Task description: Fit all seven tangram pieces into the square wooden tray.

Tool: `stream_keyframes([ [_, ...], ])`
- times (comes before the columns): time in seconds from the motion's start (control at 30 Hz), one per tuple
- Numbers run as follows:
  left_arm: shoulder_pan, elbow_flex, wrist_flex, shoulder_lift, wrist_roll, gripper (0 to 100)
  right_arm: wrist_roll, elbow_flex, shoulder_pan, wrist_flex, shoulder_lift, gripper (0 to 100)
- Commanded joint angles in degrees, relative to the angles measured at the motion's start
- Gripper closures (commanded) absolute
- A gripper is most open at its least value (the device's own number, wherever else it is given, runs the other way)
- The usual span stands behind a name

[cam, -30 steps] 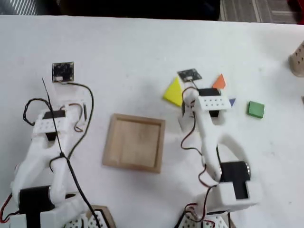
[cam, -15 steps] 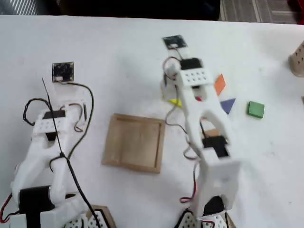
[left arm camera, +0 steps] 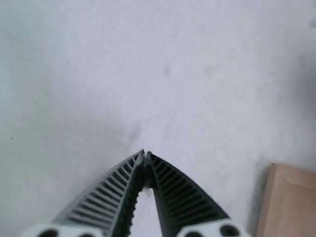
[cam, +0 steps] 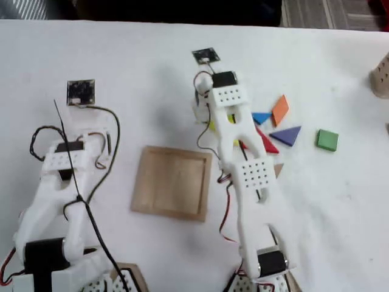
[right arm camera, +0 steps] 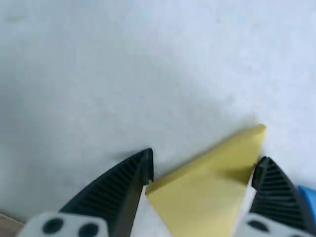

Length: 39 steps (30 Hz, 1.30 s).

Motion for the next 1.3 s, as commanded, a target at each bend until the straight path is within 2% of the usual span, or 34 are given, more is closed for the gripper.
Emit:
stream_keyframes([
  [0.0, -0.66, -1.76, -1.23, -2.77, -0.53, 98, 0.18, -9.67, 0.57, 4.35, 3.56, 68.3],
  [0.17, -0.66, -1.76, -1.23, -2.77, -0.62, 98, 0.18, -12.66, 0.57, 8.40, 5.49, 68.7],
  [0.27, -0.66, -1.76, -1.23, -2.77, -0.62, 98, 0.35, -9.76, 0.48, 8.48, 3.91, 75.8],
  [0.37, -0.66, -1.76, -1.23, -2.77, -0.62, 98, 5.27, -4.66, 0.04, 8.57, 1.19, 80.7],
  [0.53, -0.66, -1.76, -1.23, -2.77, -0.62, 98, 6.51, 8.09, -0.57, 8.57, -5.14, 75.9],
  [0.67, -0.66, -1.76, -1.23, -2.77, -0.62, 98, 11.08, 19.25, -2.15, 8.48, -10.15, 75.4],
  [0.8, -0.66, -1.76, -1.32, -2.77, -0.62, 98, 11.96, 29.19, -2.77, 7.43, -16.04, 75.5],
  [0.9, -0.66, -1.76, -1.32, -2.77, -0.62, 98, 12.13, 37.71, -2.33, 3.56, -22.11, 75.5],
  [1.17, -0.66, -1.76, -1.32, -2.77, -0.62, 98, 12.48, 71.82, -2.24, -14.73, -43.82, 75.2],
  [1.27, -0.66, -1.76, -1.32, -2.77, -0.62, 98, 16.53, 81.93, -2.24, -18.95, -49.01, 75.2],
])
